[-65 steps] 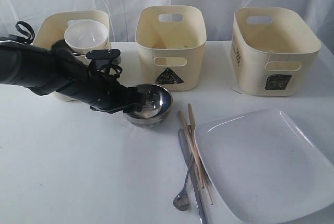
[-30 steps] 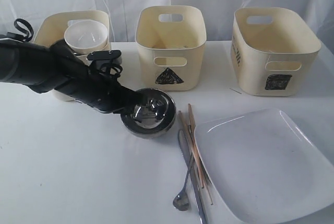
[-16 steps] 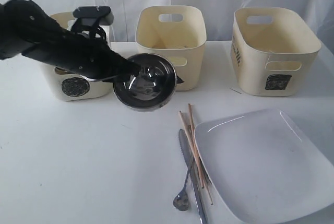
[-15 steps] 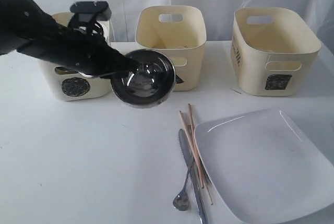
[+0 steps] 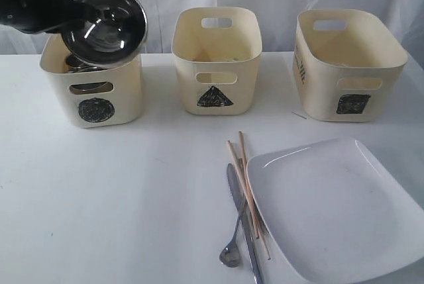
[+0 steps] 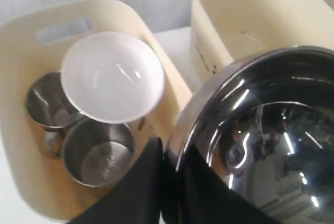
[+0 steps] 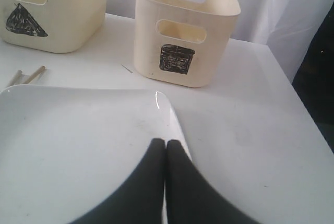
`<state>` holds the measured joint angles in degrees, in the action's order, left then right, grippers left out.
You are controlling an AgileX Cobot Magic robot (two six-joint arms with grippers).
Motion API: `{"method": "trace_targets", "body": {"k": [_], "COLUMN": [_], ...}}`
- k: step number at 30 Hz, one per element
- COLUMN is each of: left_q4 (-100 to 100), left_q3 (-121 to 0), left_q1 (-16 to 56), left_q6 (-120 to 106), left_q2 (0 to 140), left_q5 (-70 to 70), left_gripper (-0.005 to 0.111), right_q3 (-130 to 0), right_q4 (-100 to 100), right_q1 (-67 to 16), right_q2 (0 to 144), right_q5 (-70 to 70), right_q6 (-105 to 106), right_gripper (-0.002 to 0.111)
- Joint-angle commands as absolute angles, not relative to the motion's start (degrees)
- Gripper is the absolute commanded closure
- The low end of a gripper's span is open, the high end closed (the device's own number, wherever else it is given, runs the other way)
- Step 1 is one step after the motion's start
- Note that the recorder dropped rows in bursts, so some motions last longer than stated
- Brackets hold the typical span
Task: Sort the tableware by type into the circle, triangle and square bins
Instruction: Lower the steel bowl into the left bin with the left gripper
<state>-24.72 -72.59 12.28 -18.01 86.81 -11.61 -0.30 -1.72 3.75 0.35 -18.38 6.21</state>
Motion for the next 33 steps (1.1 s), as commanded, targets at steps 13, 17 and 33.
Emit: {"method": "trace_targets", "body": {"k": [13,17,33], "left_q4": [-23.1,-23.1,-23.3], "left_q3": [-83.9,-89.6,-98.1], "left_q1": [6.7,6.1,6.0], "left_q6": [-17.9,-18.2,-17.8], "left_q2": [101.7,107.4,116.6], "left_q5": [0.0,0.0,-8.6], "left_gripper": [0.107,0.107,0.080], "right_q3": [0.0,0.0,0.0], "right_q4": [-1.7,-1.7,-1.7], "right_q1": [4.0,4.0,4.0], "right_q2": [0.0,0.0,0.0], "right_q5": [-17.9,-17.9,-17.9], "right_q6": [6.7,6.7,6.7], "right_gripper": [0.108,0.108,0.108]}}
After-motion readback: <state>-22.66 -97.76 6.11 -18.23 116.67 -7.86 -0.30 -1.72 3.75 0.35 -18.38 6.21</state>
